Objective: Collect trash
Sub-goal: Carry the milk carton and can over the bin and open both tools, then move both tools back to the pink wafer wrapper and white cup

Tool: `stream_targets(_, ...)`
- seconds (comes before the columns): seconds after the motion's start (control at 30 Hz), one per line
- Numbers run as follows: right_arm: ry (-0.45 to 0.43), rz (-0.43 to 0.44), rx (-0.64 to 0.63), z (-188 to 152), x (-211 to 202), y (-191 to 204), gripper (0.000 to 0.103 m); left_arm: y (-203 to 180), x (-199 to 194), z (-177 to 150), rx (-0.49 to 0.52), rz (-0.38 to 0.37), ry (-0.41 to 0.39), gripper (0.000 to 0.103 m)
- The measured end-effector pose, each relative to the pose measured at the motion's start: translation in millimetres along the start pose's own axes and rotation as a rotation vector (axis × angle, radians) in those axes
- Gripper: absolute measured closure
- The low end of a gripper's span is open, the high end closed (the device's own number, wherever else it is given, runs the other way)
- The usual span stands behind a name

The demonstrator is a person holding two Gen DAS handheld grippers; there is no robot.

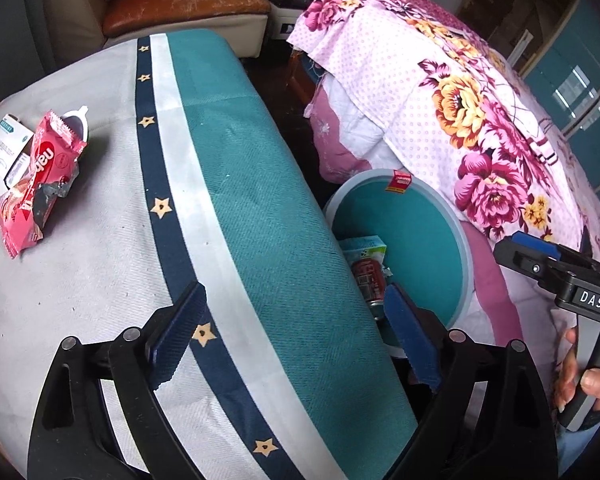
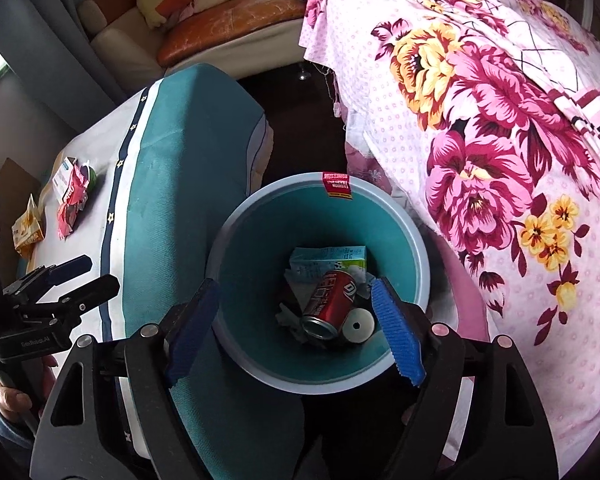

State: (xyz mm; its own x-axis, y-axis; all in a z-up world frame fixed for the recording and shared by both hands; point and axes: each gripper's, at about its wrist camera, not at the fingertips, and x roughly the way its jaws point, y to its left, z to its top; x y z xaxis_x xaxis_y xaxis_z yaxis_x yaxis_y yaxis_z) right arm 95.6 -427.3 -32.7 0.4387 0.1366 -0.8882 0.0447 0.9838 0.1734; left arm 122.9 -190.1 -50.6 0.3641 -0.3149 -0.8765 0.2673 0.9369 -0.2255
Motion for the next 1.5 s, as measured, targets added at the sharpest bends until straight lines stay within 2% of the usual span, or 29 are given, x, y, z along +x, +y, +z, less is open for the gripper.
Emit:
stream_targets(0.1,0.007,-0.011,-0.025,1.9,-0.5,12.8,0.028,13.2,-6.7,-2.3,-0.018,0.000,-0.014,0.011)
stream_targets(0.17,0.011,-0.017,-0.045,3.5,-0.3,23.3,0.023,25.1,-11.7,-4.1,-0.035,0.001,-0.024,0.011)
stream_targets(0.3,0.023,-0.020,-0.084,8.6,3.9,48.3,0.023,52.2,-22.4,-7.0,-0.069,0.013,-0.043,0.011)
stream_targets(0.67,0.069,-0.006,-0.190,28.3,31.0,128.4,0.023,156.1,-51.8,-11.4,-0.195,0.100,-0.108,0.010)
stream_targets(0.83,0.098,-0.007,-0.226,38.6,50.2,159.2,0.023,188.2,-49.2,-2.5,-0.201,0.140,-0.117,0.010)
stream_targets(1.03,0.126,-0.006,-0.251,51.0,68.7,182.5,0.023,202.7,-34.7,9.3,-0.161,0.150,-0.103,0.010)
stream_targets(1.27,0.132,-0.007,-0.274,66.5,80.5,196.5,0.023,195.1,-20.1,22.2,-0.061,0.126,-0.104,0.010)
stream_targets(1.4,0.133,-0.003,-0.275,74.5,86.6,201.0,0.023,187.5,-5.7,25.9,0.005,0.176,-0.084,0.009)
stream_targets(1.5,0.138,0.002,-0.273,77.4,91.5,202.2,0.023,188.7,4.6,26.3,0.005,0.182,-0.063,0.008)
